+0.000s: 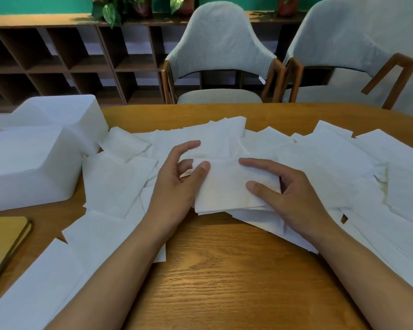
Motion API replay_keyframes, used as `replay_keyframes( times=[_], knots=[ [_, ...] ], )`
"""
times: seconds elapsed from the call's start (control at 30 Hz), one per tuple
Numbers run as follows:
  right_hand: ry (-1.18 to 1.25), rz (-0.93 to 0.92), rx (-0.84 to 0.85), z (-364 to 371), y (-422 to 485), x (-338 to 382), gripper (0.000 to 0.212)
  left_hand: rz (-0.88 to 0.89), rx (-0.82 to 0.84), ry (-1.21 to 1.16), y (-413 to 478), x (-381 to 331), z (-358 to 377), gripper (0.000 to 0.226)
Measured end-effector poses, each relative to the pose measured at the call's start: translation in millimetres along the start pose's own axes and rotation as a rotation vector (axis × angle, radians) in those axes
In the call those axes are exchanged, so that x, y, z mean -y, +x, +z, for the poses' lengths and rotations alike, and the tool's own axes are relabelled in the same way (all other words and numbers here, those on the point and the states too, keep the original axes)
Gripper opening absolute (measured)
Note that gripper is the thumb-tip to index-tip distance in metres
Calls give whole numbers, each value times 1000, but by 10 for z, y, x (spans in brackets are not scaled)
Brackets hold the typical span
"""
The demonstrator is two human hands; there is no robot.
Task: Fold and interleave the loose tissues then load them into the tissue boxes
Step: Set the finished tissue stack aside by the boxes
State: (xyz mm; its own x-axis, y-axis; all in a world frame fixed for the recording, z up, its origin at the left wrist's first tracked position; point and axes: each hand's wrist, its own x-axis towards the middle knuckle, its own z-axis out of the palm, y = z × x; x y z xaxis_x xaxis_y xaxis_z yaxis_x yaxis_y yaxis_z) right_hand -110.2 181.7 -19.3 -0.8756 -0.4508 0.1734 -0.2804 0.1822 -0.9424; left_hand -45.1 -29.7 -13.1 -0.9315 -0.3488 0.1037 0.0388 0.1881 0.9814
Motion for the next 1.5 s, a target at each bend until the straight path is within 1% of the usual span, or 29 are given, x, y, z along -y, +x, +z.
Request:
replay_keyframes(
  times=[0.07,0.13,0.2,0.27,0.33,0.4,0.47,0.5,0.57,0.63,0.77,0.83,1.07,1.23,1.37,1.5],
  knots=[
    [7,0,-21,8,7,25,35,-89,130,-44,13,-46,-55,50],
    [-15,-9,-45,44,42,93,35,-116,262,-96,17,-125,-121,62],
    [-65,-24,-66,98,101,191,34,-49,343,-45,50,-215,-214,73],
    [-101,-44,-72,169,163,297,34,43,359,60,80,-317,-346,77],
    [-100,-60,-69,263,220,420,34,96,345,73,103,-398,-522,78],
    [-60,-60,-32,380,273,551,35,135,298,100,81,-467,-731,72],
    [16,-28,23,527,323,693,37,151,189,203,60,-504,-960,52],
    [49,-5,49,612,345,765,39,131,129,260,50,-511,-1085,42],
    [72,20,86,812,392,895,42,64,52,339,20,-520,-1344,32],
    [82,17,116,1042,445,1017,45,34,24,391,-37,-539,-1601,31],
    [115,-9,199,1522,603,1209,57,70,-79,359,-144,-556,-2150,31],
    [109,-2,229,1757,713,1282,57,83,-143,392,-152,-537,-2430,31],
    [-129,-63,257,2575,1186,1445,54,2,-272,512,-25,-409,-3267,35],
    [-271,-111,303,2877,1404,1456,54,-60,-258,629,121,-261,-3575,42],
    [-421,-122,350,2935,1480,1438,54,-35,-188,781,213,-217,-3662,44],
    [-474,-140,395,2911,1513,1443,52,-34,-121,945,255,-186,-3704,46]
  ],
)
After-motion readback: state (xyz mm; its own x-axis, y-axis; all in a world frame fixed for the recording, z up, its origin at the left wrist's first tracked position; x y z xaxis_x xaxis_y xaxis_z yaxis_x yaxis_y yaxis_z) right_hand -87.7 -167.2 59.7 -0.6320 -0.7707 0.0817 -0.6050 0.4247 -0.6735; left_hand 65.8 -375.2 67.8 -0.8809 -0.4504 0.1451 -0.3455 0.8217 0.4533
